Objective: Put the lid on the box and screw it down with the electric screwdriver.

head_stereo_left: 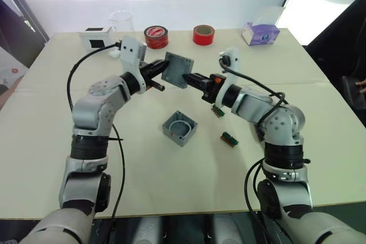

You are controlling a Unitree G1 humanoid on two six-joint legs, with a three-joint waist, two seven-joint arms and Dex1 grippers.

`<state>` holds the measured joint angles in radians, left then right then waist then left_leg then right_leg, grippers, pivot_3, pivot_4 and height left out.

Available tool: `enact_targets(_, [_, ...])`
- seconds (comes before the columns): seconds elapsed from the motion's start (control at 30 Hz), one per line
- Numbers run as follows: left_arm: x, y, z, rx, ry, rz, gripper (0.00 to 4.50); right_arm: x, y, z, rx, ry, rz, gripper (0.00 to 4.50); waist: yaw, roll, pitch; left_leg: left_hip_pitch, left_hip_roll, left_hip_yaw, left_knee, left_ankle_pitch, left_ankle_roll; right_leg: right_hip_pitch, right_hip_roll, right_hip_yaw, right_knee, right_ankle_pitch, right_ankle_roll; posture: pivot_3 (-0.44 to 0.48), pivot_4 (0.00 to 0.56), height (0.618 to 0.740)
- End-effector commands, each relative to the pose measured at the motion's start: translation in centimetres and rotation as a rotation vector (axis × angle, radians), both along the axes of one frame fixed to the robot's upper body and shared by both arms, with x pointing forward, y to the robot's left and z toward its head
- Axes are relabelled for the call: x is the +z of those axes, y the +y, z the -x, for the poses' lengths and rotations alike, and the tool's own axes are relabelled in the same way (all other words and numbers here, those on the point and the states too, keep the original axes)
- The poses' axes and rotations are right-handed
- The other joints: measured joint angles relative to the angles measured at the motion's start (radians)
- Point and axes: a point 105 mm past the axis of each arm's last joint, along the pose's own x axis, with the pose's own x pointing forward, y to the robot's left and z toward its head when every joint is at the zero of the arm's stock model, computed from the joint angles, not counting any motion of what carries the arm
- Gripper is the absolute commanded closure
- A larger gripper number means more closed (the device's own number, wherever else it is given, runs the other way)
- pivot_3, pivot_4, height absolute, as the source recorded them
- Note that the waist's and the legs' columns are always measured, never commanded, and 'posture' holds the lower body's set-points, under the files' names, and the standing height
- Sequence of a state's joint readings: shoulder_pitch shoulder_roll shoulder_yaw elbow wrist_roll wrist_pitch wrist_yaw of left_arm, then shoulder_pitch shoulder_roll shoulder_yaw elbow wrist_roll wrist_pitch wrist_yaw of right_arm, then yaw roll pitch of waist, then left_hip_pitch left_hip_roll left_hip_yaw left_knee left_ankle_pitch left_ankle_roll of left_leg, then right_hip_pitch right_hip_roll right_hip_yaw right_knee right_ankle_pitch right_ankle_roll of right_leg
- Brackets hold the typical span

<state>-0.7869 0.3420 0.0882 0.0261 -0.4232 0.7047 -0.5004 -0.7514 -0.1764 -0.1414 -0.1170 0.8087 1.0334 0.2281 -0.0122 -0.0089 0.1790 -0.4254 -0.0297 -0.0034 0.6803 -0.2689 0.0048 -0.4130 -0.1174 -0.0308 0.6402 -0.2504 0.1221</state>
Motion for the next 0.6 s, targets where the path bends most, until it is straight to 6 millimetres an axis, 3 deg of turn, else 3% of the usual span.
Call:
enact_targets(0.03, [1.4, -0.2, 0.7, -0.028, -0.072, -0.006, 4.50, 1.1, -0.2, 0.3, -0.008, -0.044, -0.023, 4.37, 0.000, 0.000, 0.000, 0.000, 0.000, 0.000, 0.000, 0.000, 0.000, 0.000, 0.000, 0.000, 0.000, 0.000, 0.000, 0.000, 0.150, 0.740])
enact_targets(0.07, [1.4, -0.1, 0.7, -0.028, -0.069, -0.007, 4.50, 1.1, -0.2, 0.3, -0.008, -0.044, -0.023, 4.37, 0.000, 0.000, 0.000, 0.000, 0.000, 0.000, 0.000, 0.000, 0.000, 0.000, 0.000, 0.000, 0.000, 0.000, 0.000, 0.000, 0.150, 0.740])
enact_targets(0.13, [1.3, 0.1, 0.8, -0.044, -0.060, 0.009, 3.82, 0.9, -0.2, 0.3, -0.013, -0.046, -0.017, 4.37, 0.000, 0.000, 0.000, 0.000, 0.000, 0.000, 0.000, 0.000, 0.000, 0.000, 0.000, 0.000, 0.000, 0.000, 0.000, 0.000, 0.150, 0.740])
enact_targets(0.17, [1.5, 0.3, 0.9, -0.050, -0.062, 0.016, 3.72, 0.8, -0.2, 0.3, -0.016, -0.047, -0.015, 4.37, 0.000, 0.000, 0.000, 0.000, 0.000, 0.000, 0.000, 0.000, 0.000, 0.000, 0.000, 0.000, 0.000, 0.000, 0.000, 0.000, 0.150, 0.740])
enact_targets(0.3, [2.2, 2.2, 1.7, -0.055, -0.074, -0.006, 2.20, 0.6, -0.6, 0.6, -0.034, -0.106, 0.057, 4.37, -0.002, 0.000, 0.000, 0.000, 0.000, 0.000, 0.000, 0.000, 0.000, 0.000, 0.000, 0.000, 0.000, 0.000, 0.000, 0.000, 0.150, 0.740])
enact_targets(0.47, [3.6, 6.1, 3.3, -0.065, -0.014, -0.003, 2.20, 2.0, -2.8, 1.8, -0.103, -0.369, 0.196, 4.37, -0.003, 0.001, 0.001, -0.001, 0.001, 0.000, -0.001, 0.000, 0.000, -0.002, 0.000, 0.001, 0.000, 0.000, 0.000, 0.000, 0.150, 0.740])
enact_targets(0.6, [3.5, 7.0, 3.5, -0.060, 0.014, 0.016, 3.24, 1.9, -3.1, 3.8, -0.107, -0.626, 0.446, 4.37, 0.003, 0.001, 0.001, -0.001, 0.001, 0.000, -0.001, -0.003, 0.005, -0.001, 0.000, 0.000, -0.003, 0.000, 0.000, 0.000, 0.150, 0.740])
